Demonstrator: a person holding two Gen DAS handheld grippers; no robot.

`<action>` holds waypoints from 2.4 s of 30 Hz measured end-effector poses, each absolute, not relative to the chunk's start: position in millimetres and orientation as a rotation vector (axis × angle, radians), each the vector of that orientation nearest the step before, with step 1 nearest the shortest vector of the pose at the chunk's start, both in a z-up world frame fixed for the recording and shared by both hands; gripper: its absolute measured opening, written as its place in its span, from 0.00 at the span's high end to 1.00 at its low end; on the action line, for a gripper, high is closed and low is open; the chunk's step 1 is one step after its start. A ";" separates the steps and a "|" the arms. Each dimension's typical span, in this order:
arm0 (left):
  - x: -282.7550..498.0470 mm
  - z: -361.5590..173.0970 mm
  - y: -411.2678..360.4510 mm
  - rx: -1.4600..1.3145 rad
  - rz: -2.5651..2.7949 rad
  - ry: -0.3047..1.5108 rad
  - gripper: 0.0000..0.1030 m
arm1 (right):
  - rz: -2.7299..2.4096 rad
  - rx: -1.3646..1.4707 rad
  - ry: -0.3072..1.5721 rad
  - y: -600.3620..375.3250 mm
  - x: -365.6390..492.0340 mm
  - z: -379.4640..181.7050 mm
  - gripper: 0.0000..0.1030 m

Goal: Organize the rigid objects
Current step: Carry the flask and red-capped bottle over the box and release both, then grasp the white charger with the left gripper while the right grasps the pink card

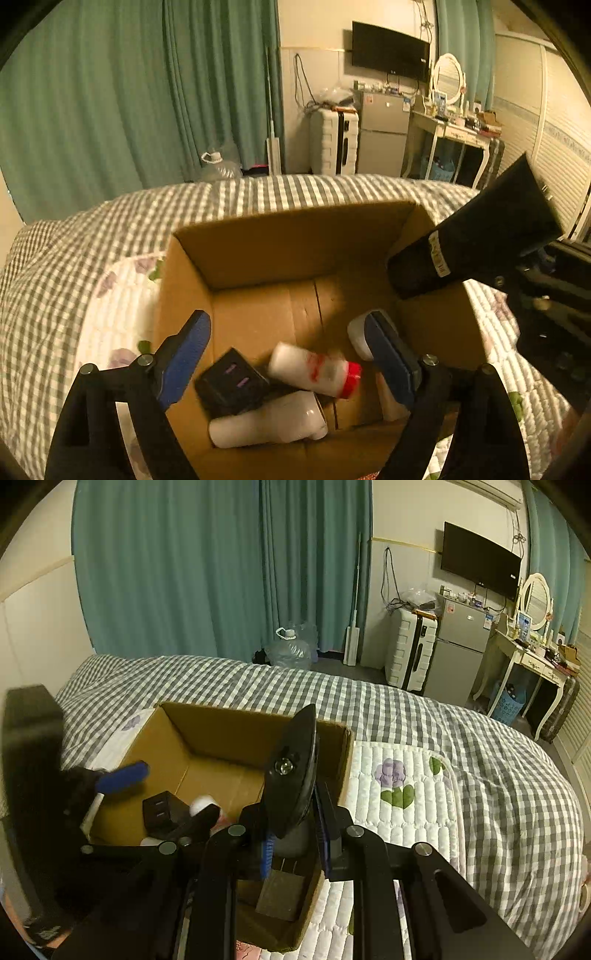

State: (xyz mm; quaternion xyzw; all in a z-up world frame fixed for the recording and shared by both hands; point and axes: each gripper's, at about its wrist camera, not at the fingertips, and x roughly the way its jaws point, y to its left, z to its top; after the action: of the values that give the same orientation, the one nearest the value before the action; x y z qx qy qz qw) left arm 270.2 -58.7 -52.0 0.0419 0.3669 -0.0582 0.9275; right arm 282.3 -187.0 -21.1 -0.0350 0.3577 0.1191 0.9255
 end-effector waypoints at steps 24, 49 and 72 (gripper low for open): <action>238.3 -17.0 -3.1 0.071 -0.051 0.711 0.13 | 0.223 -0.035 0.729 -157.7 289.7 -9.4 0.37; 145.5 -65.4 19.0 0.042 0.025 0.778 0.00 | 0.147 -0.084 0.795 -176.3 161.3 -37.6 0.07; 203.2 -182.8 -1.7 0.081 0.047 1.018 0.37 | 0.172 -0.042 0.972 -176.3 200.3 -147.2 0.07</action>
State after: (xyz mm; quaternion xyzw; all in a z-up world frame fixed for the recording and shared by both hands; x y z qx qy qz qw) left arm 203.2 -1.7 -182.8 0.0389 0.4873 0.0227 0.8721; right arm 200.3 -176.3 -147.2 -0.0202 0.4667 0.0824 0.8804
